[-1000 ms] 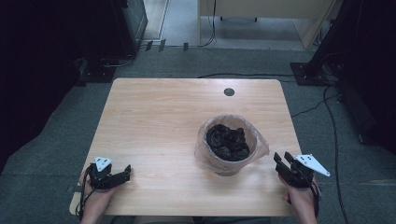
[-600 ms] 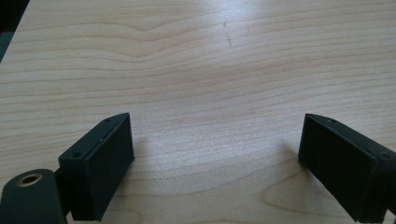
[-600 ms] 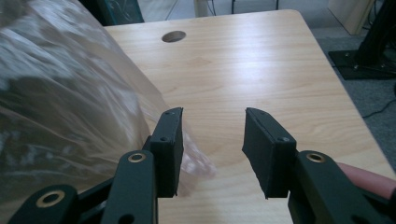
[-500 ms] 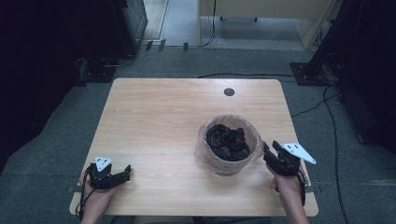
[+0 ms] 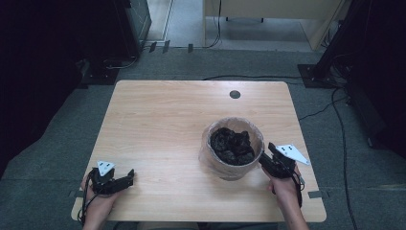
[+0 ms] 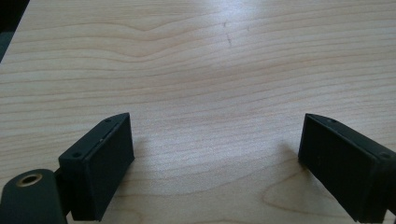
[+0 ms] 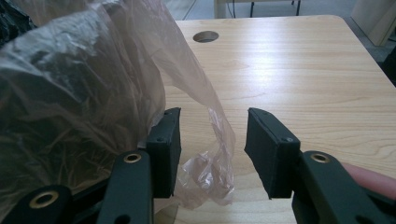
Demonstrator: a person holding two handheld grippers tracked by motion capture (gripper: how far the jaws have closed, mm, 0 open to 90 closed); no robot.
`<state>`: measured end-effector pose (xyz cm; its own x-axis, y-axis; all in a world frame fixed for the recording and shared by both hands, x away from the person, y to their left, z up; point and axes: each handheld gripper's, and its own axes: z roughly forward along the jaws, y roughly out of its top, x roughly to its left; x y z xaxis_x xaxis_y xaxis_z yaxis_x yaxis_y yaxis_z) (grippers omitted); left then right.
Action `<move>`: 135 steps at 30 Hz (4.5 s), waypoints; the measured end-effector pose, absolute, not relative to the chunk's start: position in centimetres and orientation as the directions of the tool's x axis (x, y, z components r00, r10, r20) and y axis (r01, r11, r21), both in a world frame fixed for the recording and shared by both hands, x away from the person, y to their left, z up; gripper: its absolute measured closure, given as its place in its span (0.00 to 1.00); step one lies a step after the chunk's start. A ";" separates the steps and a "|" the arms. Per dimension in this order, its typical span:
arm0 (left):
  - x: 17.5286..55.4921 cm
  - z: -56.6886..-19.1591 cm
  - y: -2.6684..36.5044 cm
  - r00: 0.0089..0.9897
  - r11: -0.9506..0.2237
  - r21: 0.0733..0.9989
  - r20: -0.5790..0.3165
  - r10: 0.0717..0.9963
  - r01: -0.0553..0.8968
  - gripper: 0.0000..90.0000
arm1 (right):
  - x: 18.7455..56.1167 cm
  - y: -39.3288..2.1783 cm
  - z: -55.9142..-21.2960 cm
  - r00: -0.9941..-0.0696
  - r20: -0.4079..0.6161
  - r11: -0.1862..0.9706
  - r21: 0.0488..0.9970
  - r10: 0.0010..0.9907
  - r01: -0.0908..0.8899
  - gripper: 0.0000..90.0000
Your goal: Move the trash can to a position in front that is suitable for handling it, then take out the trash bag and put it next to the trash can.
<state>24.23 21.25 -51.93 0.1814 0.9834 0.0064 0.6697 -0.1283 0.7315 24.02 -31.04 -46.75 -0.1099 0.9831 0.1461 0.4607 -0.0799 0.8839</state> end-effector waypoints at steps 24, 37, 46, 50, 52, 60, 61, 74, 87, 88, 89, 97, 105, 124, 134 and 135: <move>24.2 -51.9 21.3 0.181 -0.128 0.731 0.006 0.983 0.670 0.11 | 23.9 -27.4 -47.0 -0.239 0.138 -0.018 0.895 0.961 0.446 0.62; 24.3 -51.9 21.1 0.173 -0.122 0.732 0.006 0.985 0.670 0.12 | 23.6 -25.3 -47.0 -0.306 0.143 0.010 0.894 0.941 0.448 0.62; 24.3 -51.9 21.0 0.177 -0.126 0.732 0.006 0.984 0.670 0.12 | 23.3 -23.8 -47.1 -0.365 0.141 0.040 0.894 0.920 0.446 0.62; 24.3 -51.9 21.0 0.181 -0.128 0.731 0.006 0.983 0.670 0.12 | 23.1 -23.4 -47.1 -0.414 0.140 0.061 0.898 0.900 0.436 0.61; 24.3 -51.9 21.0 0.181 -0.127 0.733 0.005 0.983 0.669 0.12 | 22.9 -23.2 -47.1 -0.445 0.142 0.068 0.904 0.884 0.423 0.60; 24.3 -51.9 21.0 0.181 -0.127 0.732 0.005 0.983 0.669 0.12 | 22.5 -24.2 -46.4 -0.475 0.176 0.025 0.922 0.862 0.386 0.50; 24.3 -51.9 21.0 0.181 -0.126 0.733 0.005 0.983 0.669 0.12 | 22.6 -24.5 -46.4 -0.465 0.178 0.018 0.922 0.867 0.387 0.48; 24.3 -51.9 21.0 0.181 -0.126 0.733 0.004 0.983 0.669 0.12 | 22.8 -26.8 -46.8 -0.349 0.193 -0.024 0.900 0.917 0.436 0.40; 23.7 -51.7 19.3 0.224 -0.136 0.744 -0.019 0.974 0.655 0.14 | 23.3 -27.6 -48.1 -0.278 0.206 -0.049 0.874 0.938 0.484 0.40; 23.7 -51.6 18.9 0.234 -0.138 0.745 -0.025 0.972 0.653 0.14 | 23.3 -27.6 -48.2 -0.275 0.207 -0.050 0.872 0.939 0.487 0.40; 23.6 -51.6 18.4 0.244 -0.138 0.748 -0.033 0.969 0.650 0.14 | 23.4 -27.6 -48.3 -0.272 0.206 -0.049 0.871 0.940 0.488 0.40; 23.2 -51.0 14.2 0.315 -0.155 0.767 -0.064 0.947 0.622 0.14 | 23.4 -27.9 -48.9 -0.248 0.197 -0.045 0.859 0.949 0.510 0.40; 23.1 -51.1 11.1 0.386 -0.208 0.763 -0.058 0.921 0.612 0.14 | 23.5 -27.8 -49.8 -0.212 0.182 -0.035 0.833 0.960 0.553 0.40; 24.7 -49.6 8.7 0.438 -0.263 0.783 -0.013 0.899 0.564 0.16 | 22.3 -23.1 -51.0 -0.290 0.079 0.105 0.817 0.954 0.567 0.25; 24.5 -48.7 9.1 0.518 -0.272 0.827 -0.027 0.855 0.491 0.32 | 22.5 -22.6 -49.4 -0.276 0.039 0.101 0.874 0.960 0.475 0.59; 24.6 -48.7 9.1 0.525 -0.269 0.831 -0.033 0.850 0.486 0.37 | 22.5 -22.7 -49.2 -0.281 0.039 0.100 0.880 0.959 0.464 0.63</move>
